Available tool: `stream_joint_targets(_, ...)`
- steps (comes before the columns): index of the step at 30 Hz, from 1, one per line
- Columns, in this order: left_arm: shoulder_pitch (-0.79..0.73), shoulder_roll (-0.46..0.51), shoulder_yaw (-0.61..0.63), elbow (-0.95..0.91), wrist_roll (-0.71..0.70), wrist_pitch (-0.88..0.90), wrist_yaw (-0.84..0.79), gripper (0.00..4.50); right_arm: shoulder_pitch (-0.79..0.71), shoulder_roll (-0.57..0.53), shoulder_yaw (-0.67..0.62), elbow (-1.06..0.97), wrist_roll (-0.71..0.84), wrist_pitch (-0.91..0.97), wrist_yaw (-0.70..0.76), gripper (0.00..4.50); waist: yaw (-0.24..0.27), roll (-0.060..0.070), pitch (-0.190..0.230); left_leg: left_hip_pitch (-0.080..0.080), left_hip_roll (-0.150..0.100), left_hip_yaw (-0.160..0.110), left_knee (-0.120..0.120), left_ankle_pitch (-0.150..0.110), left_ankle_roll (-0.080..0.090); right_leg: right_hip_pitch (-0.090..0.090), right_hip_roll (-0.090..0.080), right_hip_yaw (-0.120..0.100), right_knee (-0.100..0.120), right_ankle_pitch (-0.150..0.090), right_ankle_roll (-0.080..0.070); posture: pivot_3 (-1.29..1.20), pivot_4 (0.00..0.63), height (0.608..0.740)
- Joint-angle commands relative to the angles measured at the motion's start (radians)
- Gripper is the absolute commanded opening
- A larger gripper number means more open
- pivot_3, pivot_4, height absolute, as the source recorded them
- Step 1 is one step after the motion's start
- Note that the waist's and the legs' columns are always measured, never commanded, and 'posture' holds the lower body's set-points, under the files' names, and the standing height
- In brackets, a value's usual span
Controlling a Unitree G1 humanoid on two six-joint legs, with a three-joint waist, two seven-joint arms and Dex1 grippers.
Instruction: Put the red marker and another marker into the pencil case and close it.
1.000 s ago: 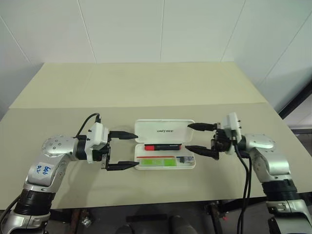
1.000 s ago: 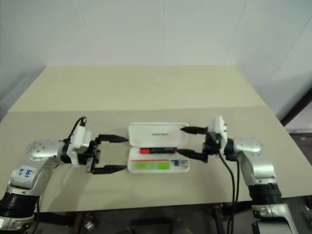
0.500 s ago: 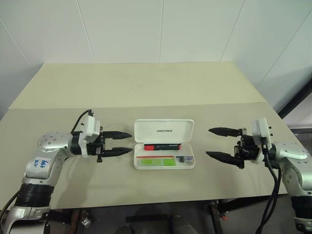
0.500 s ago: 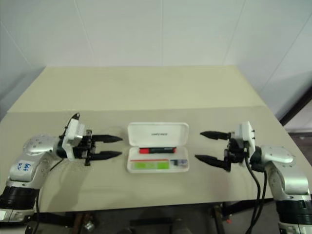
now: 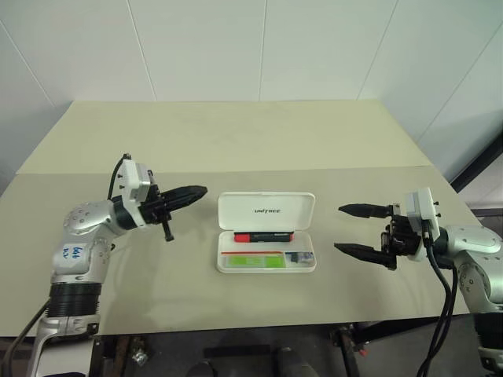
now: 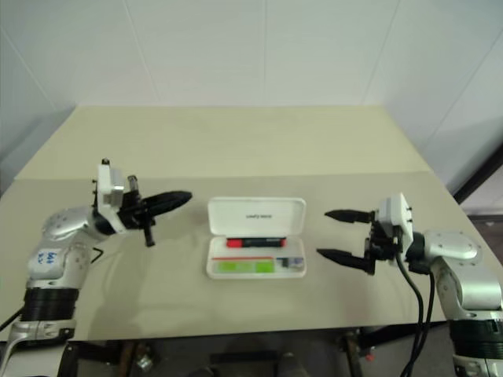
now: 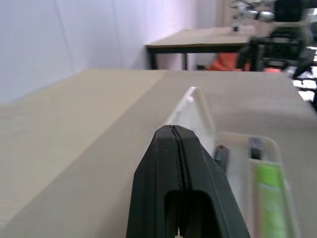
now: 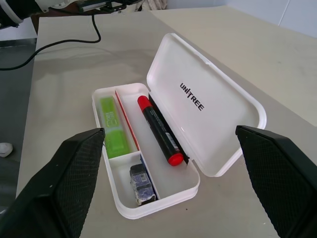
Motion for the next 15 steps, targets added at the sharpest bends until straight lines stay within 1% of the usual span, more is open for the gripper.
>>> stream_joint_targets(1,-0.045,-0.014,-0.012,0.04,0.086,-0.062,0.106,0.01,-0.017,-0.016,-0.012,-0.013,0.0,-0.016,-0.002,4.5,-0.003,0.0,0.0,0.0,0.0,0.0,0.0,0.0,0.0,0.0,0.0,0.0,0.0,0.0,0.0,0.0,0.15,0.74)
stream_joint_targets(4,-0.057,-0.027,-0.048,0.081,0.171,-0.12,0.168,0.01,-0.014,-0.015,-0.014,-0.019,-0.002,-0.017,-0.004,4.5,-0.003,0.0,0.0,0.0,0.0,0.0,0.0,0.0,0.0,0.0,0.0,0.0,0.0,0.0,0.0,0.0,0.15,0.74)
stream_joint_targets(6,-0.059,-0.034,-0.077,0.096,0.202,-0.126,0.179,0.01,-0.011,-0.015,-0.016,-0.022,-0.002,-0.017,-0.006,4.5,-0.002,0.0,0.0,0.0,0.0,0.0,0.0,0.0,0.0,0.0,0.0,0.0,0.0,0.0,0.0,0.0,0.15,0.74)
stream_joint_targets(10,-0.055,-0.052,-0.109,0.097,0.195,-0.127,0.137,0.01,0.005,-0.017,-0.024,-0.032,-0.001,-0.019,-0.011,4.5,0.0,0.0,0.0,0.0,0.0,0.0,0.0,0.0,0.0,0.0,0.0,0.0,0.0,0.0,0.0,0.0,0.15,0.74)
stream_joint_targets(15,-0.045,-0.045,-0.123,0.1,0.18,-0.119,0.086,0.01,0.031,-0.017,-0.033,-0.047,0.004,-0.019,-0.017,4.5,-0.002,0.0,0.0,0.0,0.0,0.0,0.0,0.0,0.0,0.0,0.0,0.0,0.001,0.0,0.0,0.0,0.15,0.74)
